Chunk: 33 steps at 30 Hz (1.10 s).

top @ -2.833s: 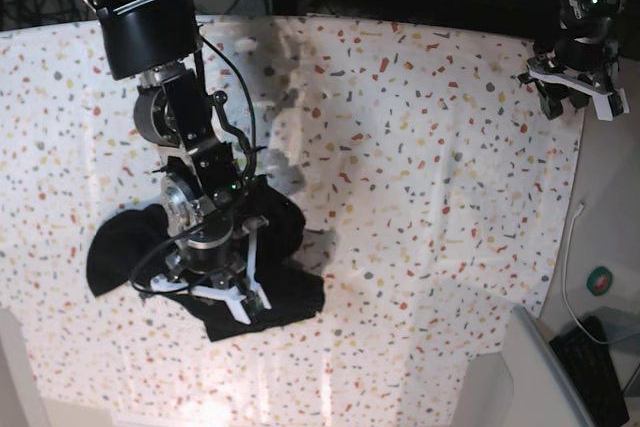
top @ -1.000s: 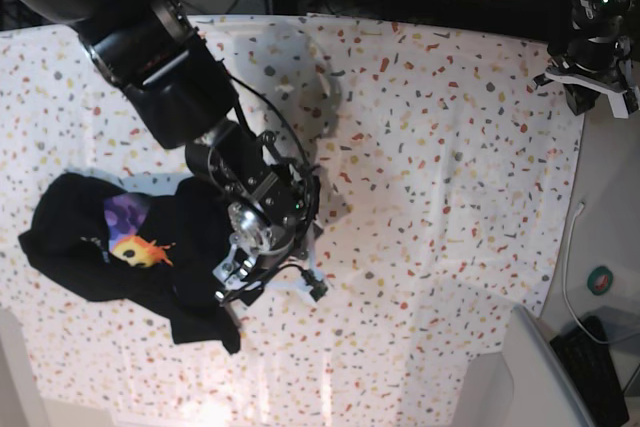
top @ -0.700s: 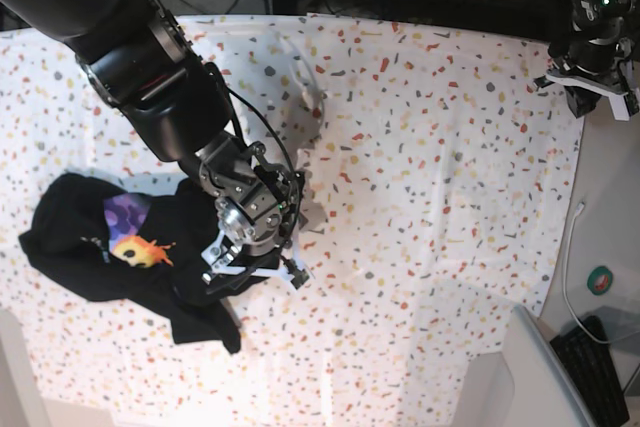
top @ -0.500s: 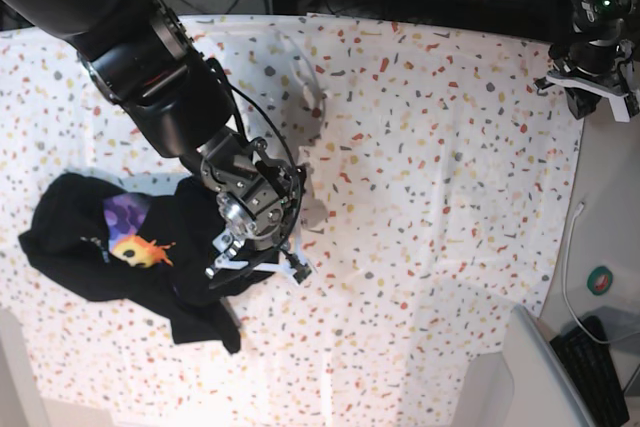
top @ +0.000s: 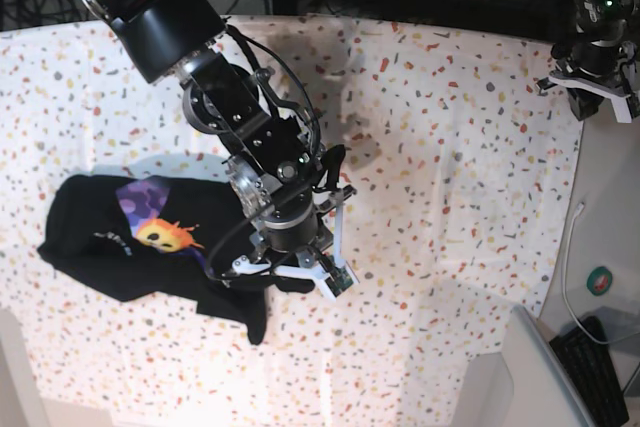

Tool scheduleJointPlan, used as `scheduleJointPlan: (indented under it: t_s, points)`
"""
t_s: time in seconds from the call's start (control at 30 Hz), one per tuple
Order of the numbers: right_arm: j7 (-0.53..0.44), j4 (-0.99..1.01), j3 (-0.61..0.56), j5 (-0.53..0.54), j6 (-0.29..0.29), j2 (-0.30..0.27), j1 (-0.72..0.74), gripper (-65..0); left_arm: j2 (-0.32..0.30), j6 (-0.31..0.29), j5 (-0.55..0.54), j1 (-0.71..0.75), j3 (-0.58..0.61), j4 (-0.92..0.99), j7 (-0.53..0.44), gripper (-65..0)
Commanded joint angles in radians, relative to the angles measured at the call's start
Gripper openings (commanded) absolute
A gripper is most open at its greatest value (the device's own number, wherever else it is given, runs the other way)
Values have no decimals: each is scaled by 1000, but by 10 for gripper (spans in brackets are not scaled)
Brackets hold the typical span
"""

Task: Layout the t-shirt on the table in an organized manner, then fold the t-shirt properly
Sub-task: 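Regrasp the shirt body with the right gripper, then lift the shirt with the right gripper and swing it across the table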

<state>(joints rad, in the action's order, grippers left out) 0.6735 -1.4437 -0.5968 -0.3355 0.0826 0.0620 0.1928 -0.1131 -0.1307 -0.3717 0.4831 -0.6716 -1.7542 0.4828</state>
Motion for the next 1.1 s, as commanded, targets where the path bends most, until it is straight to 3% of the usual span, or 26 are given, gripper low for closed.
scheduleJointPlan:
  t_s: [0.0,0.13,0.27,0.4,0.47,0.63,0.8,1.0,1.07]
  points:
    - [15,-91,1,-30,-16,-12,-14,-650,-10,3,-5,1,-4,-8,-23,-606]
    - [78,-346,38,-103,-42,-78,-138,-650,-12,3,-2,-21,-4,23,-23,-606]
    - [41,-509,148,-116,-42,-161,-247,-650,-30,3,-3,-28,-4,56,-23,-606]
    - [5,-546,308,-113,-43,-219,-266,-650,-38,3,-3,-48,-4,69,-25,-606]
    - [-21,-546,378,-110,-54,-242,-238,-650,-40,3,3,-59,-6,72,-25,-606]
    - [-33,-547,486,-116,-223,-250,-121,-650,-41,3,-2,-70,-6,69,-25,-606]
    - [-31,-524,564,-116,-335,-256,27,-650,-44,3,-2,-82,-6,70,-25,-606]
    - [-47,-173,627,-109,-364,-308,241,-650,-38,3,-3,-82,-49,69,-23,-607]
    - [-110,-35,656,-109,-364,-319,276,-650,-38,3,-3,-76,-56,69,-23,-607]
